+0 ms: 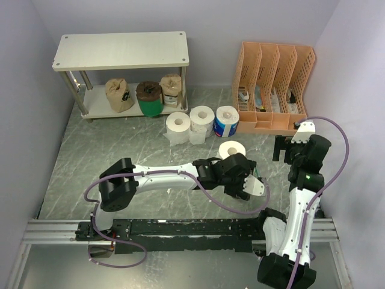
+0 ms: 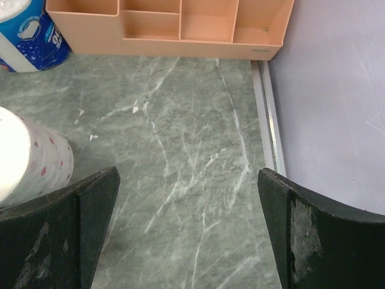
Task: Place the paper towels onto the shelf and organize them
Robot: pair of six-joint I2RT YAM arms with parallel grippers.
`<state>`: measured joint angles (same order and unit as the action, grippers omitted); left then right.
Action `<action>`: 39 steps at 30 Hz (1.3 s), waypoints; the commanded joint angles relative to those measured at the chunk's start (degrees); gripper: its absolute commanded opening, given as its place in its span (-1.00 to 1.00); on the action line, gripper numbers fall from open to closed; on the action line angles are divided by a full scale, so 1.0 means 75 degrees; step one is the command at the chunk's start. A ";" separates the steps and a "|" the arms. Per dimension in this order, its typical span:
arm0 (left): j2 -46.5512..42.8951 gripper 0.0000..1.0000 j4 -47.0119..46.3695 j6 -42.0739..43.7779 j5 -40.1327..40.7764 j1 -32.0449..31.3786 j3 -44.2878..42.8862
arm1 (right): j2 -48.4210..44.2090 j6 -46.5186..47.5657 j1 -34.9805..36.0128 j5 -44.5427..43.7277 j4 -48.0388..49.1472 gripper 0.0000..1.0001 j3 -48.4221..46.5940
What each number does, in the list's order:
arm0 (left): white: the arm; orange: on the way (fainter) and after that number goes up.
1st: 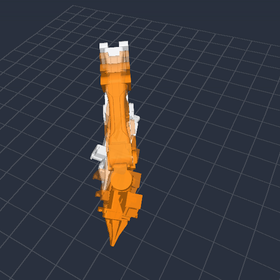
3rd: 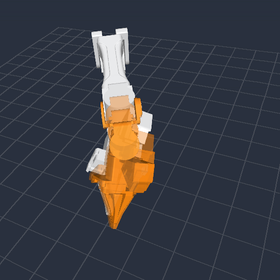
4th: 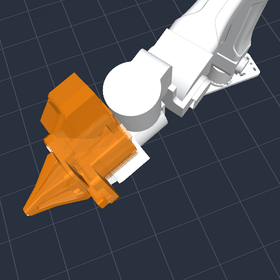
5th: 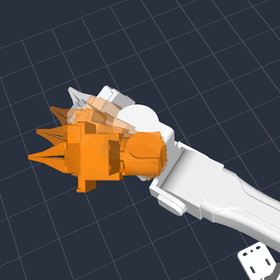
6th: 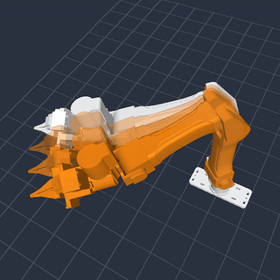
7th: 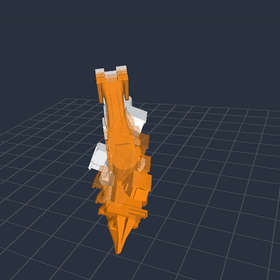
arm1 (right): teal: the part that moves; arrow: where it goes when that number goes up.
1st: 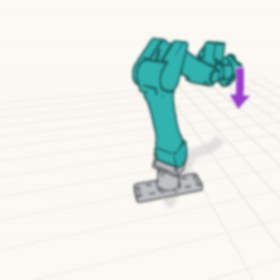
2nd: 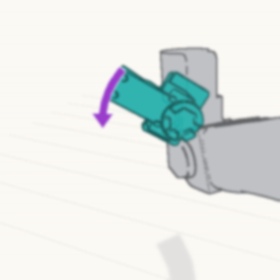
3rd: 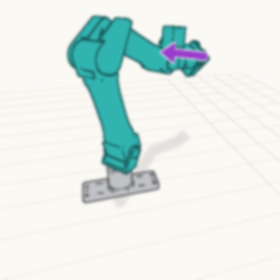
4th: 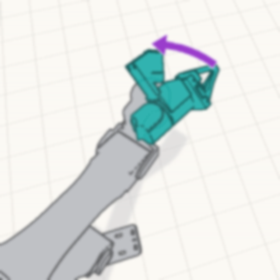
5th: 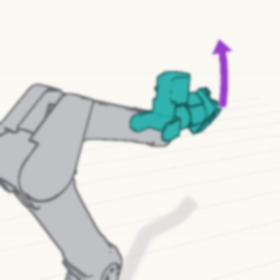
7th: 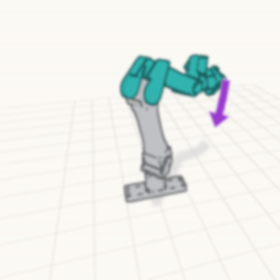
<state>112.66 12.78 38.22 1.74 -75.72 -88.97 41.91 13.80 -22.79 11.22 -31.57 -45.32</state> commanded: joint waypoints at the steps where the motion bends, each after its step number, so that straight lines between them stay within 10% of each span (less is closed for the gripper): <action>1: 0.0314 0.96 0.1012 0.0230 -0.0468 -0.0052 -0.0420 | -0.0027 0.0046 -0.0009 0.0134 0.0017 1.00 -0.0168; 18: -0.0108 0.96 0.2614 0.0574 -0.0718 -0.0052 -0.1372 | 0.0236 0.0157 -0.0009 0.0412 -0.0031 1.00 -0.0156; 39: 0.0879 0.82 0.1676 0.0332 -0.0745 -0.0060 -0.1160 | 0.0224 0.0164 -0.0009 0.0438 -0.0041 1.00 -0.0157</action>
<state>117.82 28.14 41.58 -3.40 -75.75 -97.58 44.07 14.41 -22.79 14.02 -31.62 -45.32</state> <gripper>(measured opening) 0.931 0.999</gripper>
